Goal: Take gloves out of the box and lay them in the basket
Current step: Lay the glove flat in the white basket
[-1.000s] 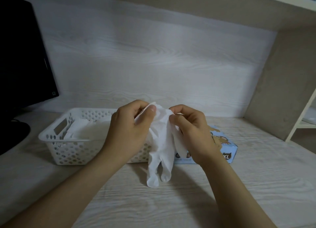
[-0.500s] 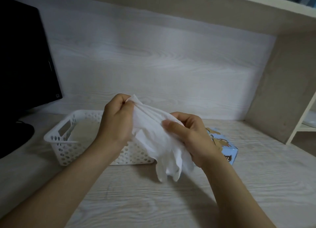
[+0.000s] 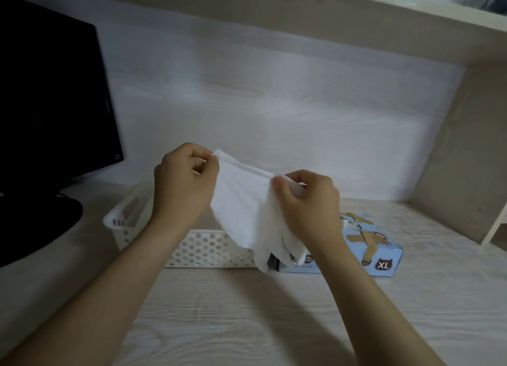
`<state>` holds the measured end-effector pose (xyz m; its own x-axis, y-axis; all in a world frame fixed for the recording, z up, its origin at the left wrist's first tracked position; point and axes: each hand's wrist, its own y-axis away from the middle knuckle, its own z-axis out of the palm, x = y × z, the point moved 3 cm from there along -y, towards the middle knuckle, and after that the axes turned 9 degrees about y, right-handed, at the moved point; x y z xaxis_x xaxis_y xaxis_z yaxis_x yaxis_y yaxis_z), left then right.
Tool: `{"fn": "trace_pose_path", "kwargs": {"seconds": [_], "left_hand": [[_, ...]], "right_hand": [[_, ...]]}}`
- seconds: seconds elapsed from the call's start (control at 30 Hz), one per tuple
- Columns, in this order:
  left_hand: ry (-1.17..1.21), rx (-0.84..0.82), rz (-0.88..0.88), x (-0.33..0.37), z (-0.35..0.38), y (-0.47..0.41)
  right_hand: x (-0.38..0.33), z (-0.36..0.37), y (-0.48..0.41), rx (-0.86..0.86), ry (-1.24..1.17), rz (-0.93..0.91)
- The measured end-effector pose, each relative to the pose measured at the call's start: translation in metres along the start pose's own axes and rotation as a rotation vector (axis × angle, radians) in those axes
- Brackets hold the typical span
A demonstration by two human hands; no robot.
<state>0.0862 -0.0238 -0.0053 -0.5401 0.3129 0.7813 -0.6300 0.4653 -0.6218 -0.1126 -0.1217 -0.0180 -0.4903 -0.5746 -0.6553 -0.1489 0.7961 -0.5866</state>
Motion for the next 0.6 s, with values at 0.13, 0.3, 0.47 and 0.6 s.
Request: {"fn": "trace_pose_path", "kwargs": {"seconds": [0.13, 0.3, 0.47, 0.6], "left_hand": [[-0.096, -0.022, 0.035, -0.007, -0.010, -0.011], [-0.072, -0.039, -0.035, -0.024, -0.023, -0.021], [-0.264, -0.185, -0.001, -0.031, -0.032, -0.020], [-0.379, -0.265, -0.136, -0.036, -0.037, -0.020]], "right_hand": [[-0.020, 0.014, -0.013, 0.038, 0.329, -0.080], [-0.036, 0.035, -0.029, -0.011, 0.591, -0.172], [-0.047, 0.057, -0.042, -0.132, 0.666, -0.280], [-0.050, 0.078, -0.051, -0.316, 0.718, -0.343]]}}
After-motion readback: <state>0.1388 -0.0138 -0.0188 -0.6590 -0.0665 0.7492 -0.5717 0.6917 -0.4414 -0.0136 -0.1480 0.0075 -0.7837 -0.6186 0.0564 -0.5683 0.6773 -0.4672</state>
